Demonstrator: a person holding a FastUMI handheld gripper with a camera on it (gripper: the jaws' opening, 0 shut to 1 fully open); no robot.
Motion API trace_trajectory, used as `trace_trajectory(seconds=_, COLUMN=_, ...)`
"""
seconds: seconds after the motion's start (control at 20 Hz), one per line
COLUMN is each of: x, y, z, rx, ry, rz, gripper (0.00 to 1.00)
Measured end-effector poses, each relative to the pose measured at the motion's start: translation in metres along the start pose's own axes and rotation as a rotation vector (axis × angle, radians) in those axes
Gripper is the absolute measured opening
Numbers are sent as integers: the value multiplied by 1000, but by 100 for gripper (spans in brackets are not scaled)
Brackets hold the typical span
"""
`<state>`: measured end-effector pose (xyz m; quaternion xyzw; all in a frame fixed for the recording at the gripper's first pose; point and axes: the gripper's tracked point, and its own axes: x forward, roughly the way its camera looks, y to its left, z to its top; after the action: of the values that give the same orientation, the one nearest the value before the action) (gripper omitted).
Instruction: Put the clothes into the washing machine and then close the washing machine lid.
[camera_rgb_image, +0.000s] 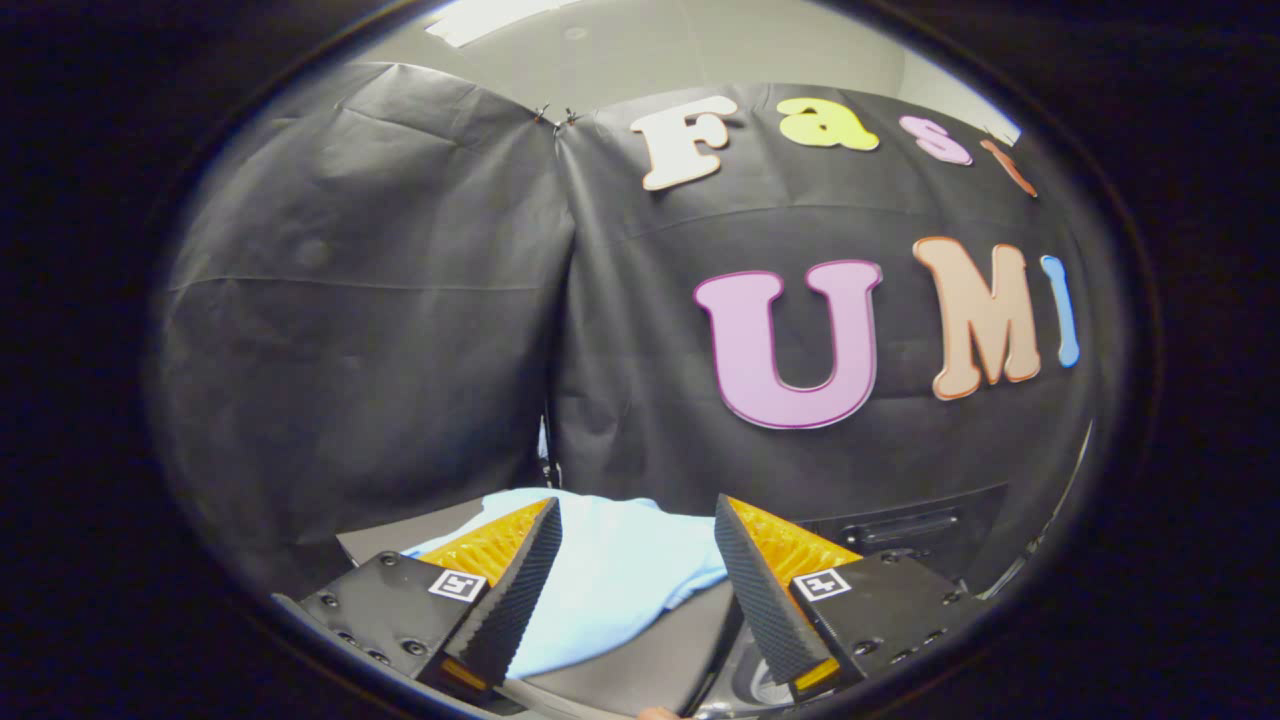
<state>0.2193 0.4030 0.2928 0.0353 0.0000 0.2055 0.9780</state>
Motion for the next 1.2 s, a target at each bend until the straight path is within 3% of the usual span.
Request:
trace_trajectory(seconds=0.4, x=63, y=37, z=-60, rx=57, ry=255, rz=5, gripper=96)
trace_trajectory(seconds=0.9, x=78, y=46, z=-122, rx=-58, ry=597, rz=-16, gripper=96)
trace_trajectory(seconds=1.2, x=81, y=53, z=-124, rx=-92, ry=610, rz=38, gripper=93)
